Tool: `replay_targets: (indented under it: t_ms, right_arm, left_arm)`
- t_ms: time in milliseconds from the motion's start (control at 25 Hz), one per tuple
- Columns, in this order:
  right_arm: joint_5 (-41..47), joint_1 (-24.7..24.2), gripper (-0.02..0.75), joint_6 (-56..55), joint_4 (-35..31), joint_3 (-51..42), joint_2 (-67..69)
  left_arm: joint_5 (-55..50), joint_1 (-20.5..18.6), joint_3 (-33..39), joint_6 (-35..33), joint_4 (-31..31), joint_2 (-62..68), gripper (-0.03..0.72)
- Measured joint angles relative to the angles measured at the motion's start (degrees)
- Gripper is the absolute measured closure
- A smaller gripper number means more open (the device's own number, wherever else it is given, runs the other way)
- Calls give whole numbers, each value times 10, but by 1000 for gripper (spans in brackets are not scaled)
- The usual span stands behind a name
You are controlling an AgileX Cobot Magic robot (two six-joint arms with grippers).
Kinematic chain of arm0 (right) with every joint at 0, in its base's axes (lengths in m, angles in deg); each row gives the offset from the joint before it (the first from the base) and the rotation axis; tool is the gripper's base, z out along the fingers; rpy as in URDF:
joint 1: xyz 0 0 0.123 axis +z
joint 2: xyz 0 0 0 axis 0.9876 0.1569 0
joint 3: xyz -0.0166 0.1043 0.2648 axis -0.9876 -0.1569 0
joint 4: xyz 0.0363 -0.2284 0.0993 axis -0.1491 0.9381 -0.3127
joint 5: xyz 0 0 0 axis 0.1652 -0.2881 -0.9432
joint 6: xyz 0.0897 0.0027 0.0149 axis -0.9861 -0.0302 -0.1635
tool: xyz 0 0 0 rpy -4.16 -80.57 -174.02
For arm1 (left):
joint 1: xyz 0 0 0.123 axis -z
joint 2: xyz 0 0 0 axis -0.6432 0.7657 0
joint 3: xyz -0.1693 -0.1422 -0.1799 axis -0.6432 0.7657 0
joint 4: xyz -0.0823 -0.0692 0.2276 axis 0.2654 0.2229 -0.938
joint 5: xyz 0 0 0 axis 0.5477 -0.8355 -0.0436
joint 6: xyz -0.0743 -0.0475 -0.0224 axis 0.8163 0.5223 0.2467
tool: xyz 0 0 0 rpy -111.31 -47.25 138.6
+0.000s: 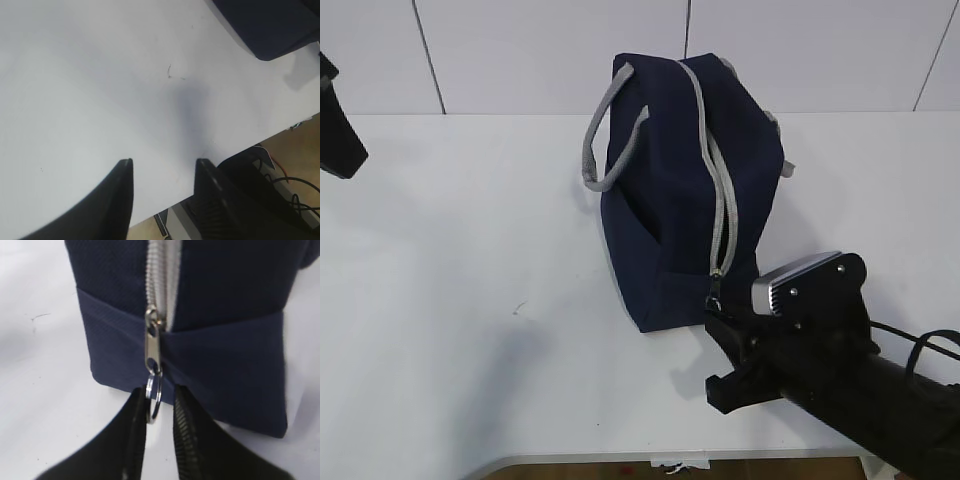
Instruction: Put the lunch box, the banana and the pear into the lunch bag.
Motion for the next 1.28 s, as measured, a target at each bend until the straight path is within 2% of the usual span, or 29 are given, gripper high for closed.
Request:
replay_targets:
  t_ms: [240, 480, 840, 1280]
  right_arm:
    - [0, 0, 696, 0, 2, 0, 1]
    - [0, 0, 737, 0, 8, 0, 1]
    - [10, 0, 737, 0, 8, -18, -54]
    - [132, 0, 737, -1, 8, -22, -200]
  left_arm:
    - [0, 0, 0, 0, 0, 0, 380]
    - [0, 0, 0, 0, 0, 0, 381]
    - [0, 0, 0, 0, 0, 0, 381]
    - [0, 0, 0, 0, 0, 0, 381]
